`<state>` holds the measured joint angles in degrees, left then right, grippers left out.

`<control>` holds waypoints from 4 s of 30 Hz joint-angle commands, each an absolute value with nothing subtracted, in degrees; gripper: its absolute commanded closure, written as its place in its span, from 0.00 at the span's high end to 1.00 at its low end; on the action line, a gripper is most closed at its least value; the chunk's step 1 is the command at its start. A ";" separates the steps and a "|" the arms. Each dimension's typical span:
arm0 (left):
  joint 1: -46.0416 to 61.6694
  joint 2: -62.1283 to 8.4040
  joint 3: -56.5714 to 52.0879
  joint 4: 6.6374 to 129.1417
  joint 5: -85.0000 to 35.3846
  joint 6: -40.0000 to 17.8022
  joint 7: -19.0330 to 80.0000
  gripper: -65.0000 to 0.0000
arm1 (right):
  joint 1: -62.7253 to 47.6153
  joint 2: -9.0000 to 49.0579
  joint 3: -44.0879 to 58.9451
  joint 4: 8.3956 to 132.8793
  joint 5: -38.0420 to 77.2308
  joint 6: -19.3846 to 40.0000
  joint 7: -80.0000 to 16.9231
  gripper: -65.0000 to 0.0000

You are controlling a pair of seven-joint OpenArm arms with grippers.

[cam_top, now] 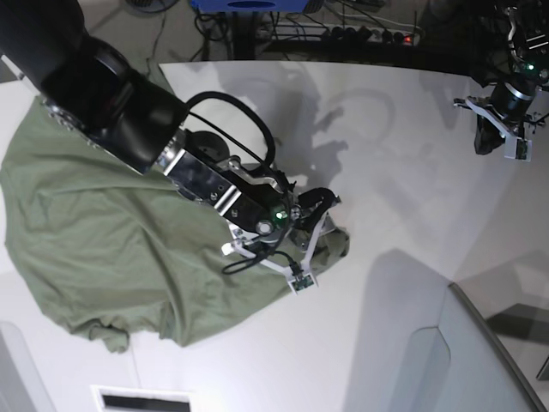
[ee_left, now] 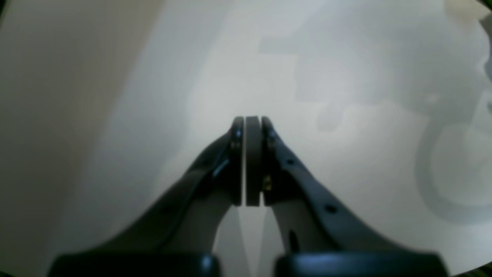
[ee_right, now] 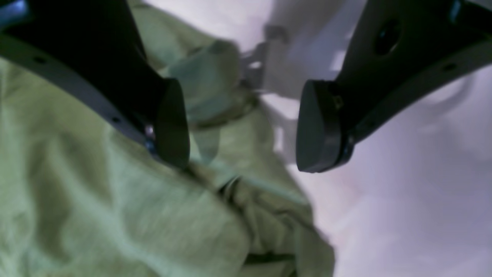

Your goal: Layout the t-shirt on the table in an organized manner, then fold the t-shirt properly

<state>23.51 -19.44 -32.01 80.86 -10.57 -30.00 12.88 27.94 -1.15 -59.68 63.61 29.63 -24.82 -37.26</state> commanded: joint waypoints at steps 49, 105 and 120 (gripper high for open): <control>26.51 -19.47 -32.92 81.80 -11.21 -29.41 11.21 0.00 | 32.04 -6.81 -60.44 45.05 22.02 -24.48 -29.05 0.26; 24.66 -21.23 -32.75 81.80 -11.21 -29.58 11.56 0.00 | 27.38 -6.81 -60.79 69.76 31.34 -25.27 -33.80 0.01; 24.66 -21.32 -32.57 81.71 -11.21 -29.58 11.47 0.00 | 33.63 -7.34 -60.79 52.97 18.95 -25.36 -37.49 0.57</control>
